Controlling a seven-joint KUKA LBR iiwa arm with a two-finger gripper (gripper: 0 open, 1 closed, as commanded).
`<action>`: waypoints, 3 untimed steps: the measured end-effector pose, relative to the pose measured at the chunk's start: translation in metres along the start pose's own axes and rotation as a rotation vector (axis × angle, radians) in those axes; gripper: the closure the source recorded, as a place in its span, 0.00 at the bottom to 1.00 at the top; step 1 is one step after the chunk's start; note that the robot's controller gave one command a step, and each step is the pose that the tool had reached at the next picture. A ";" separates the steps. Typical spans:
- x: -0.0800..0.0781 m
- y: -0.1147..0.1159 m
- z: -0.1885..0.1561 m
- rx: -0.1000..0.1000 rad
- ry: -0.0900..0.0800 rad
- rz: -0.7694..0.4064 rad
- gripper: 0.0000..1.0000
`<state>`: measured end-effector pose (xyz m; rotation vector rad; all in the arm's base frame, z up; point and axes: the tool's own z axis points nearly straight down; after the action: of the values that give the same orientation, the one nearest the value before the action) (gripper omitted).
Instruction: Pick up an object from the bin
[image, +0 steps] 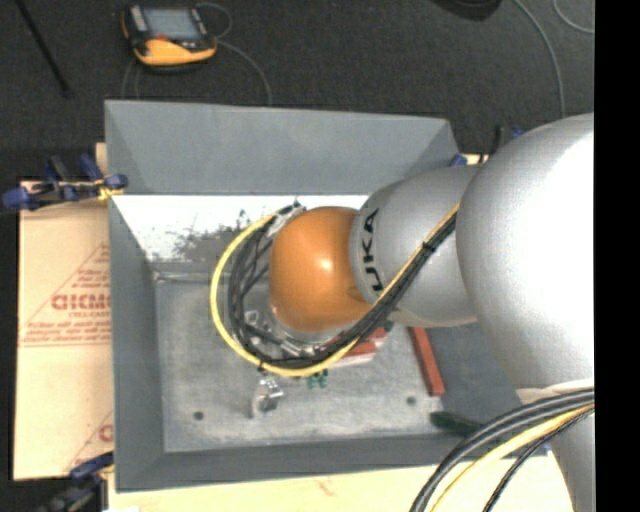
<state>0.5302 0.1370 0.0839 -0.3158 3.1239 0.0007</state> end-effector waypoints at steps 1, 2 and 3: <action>-0.002 -0.025 -0.018 0.001 0.000 0.003 0.00; -0.004 -0.092 0.008 -0.009 -0.003 -0.221 0.00; 0.015 -0.090 0.005 0.002 0.014 -0.204 1.00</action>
Offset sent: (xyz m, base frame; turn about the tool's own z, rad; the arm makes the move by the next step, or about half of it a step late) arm 0.0196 -0.0904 -0.0139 -0.2321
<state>0.5339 0.0457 0.0790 -0.6345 3.0887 -0.0048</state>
